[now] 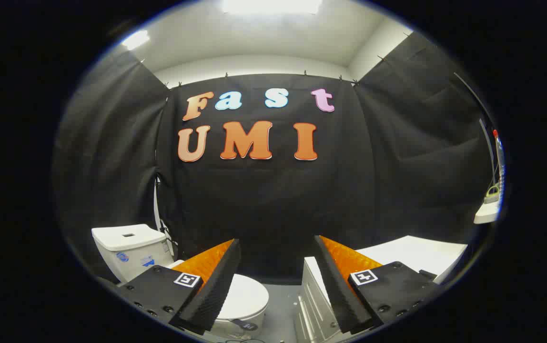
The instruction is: Open the toilet lid.
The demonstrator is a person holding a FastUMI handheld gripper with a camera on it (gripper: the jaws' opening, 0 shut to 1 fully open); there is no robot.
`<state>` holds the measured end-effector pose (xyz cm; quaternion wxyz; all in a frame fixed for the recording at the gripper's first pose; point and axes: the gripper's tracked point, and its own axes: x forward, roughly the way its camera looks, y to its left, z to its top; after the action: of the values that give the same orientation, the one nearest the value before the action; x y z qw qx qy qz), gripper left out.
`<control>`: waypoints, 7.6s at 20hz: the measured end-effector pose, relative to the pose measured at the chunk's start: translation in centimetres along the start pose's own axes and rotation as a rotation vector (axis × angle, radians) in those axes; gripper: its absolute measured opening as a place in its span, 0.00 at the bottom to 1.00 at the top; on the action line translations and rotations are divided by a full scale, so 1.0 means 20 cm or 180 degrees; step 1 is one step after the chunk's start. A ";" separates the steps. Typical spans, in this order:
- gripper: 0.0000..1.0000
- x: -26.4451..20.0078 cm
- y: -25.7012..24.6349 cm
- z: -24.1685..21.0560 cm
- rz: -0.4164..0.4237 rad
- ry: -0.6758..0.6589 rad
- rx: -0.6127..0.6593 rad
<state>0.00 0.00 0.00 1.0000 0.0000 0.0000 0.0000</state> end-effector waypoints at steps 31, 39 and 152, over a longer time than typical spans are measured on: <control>1.00 -0.02 0.31 -0.07 0.0325 0.0124 0.0030; 1.00 0.19 0.35 -0.38 -0.0067 0.0348 0.0794; 0.08 0.44 2.46 0.05 0.0893 0.0323 -0.1154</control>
<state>8.78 49.19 1.02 0.9726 -0.1796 0.0502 0.1389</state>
